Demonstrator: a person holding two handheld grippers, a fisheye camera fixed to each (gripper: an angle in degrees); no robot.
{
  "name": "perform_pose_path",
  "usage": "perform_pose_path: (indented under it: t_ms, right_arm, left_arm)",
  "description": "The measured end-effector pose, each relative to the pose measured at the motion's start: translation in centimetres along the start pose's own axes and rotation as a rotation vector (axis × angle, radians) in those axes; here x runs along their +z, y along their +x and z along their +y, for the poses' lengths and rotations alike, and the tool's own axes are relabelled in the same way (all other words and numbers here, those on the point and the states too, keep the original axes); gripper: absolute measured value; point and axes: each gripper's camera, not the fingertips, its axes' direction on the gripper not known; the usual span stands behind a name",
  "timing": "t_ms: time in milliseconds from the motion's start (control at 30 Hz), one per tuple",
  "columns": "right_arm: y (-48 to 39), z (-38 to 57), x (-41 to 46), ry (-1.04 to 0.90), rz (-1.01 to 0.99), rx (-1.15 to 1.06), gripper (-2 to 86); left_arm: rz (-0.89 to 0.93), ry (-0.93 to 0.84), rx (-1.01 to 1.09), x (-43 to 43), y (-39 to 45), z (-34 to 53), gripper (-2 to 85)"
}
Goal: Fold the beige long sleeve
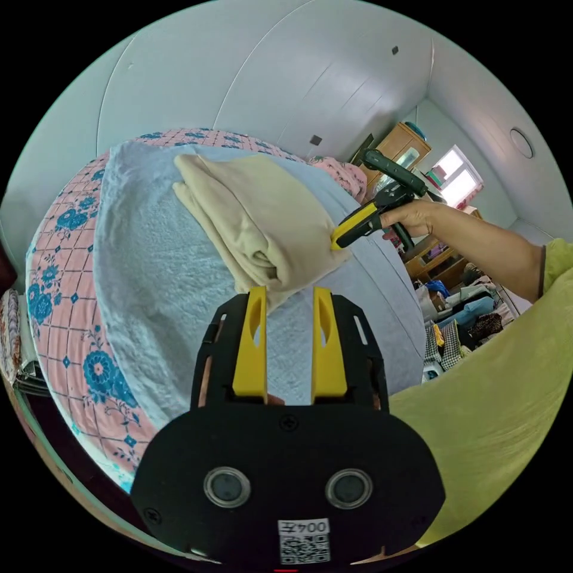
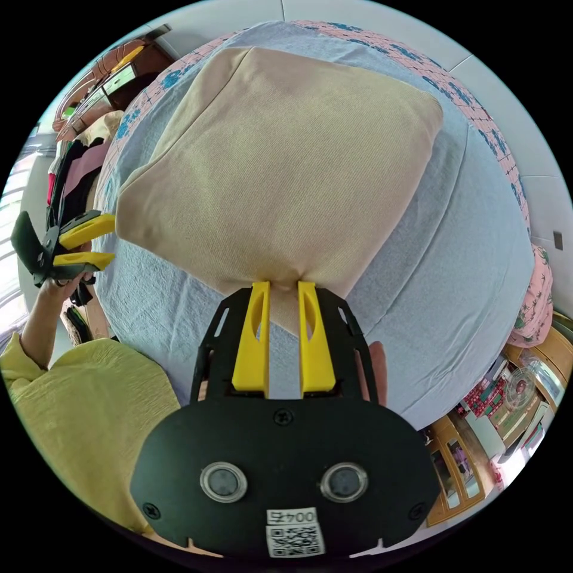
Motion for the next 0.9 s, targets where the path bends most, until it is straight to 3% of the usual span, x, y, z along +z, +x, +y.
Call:
perform_pose_path:
  t_ms: [133,333,533,700,900]
  right_arm:
    - [-0.9,0.8,-1.0,0.002,0.008,0.012,7.2]
    - [-2.2,2.2,-2.6,0.008,0.013,0.015,7.2]
    - [-3.0,4.1,-4.4,0.037,-0.021,0.041,7.4]
    - [-4.2,6.2,-6.4,0.075,0.001,0.029,7.7]
    - [-4.2,15.5,-10.4,0.348,-0.019,0.106,11.1]
  left_arm:
    - [-0.047,0.023,0.031,2.4,2.2,-0.6,7.7]
    - [-0.14,-0.077,0.061,4.5,3.1,0.8,3.7]
    - [-0.055,-0.03,-0.056,6.9,1.7,4.4,4.0]
    - [-0.076,-0.011,-0.037,6.9,3.8,5.5,7.4]
    - [-0.157,0.005,-0.062,5.1,5.5,7.4,9.3]
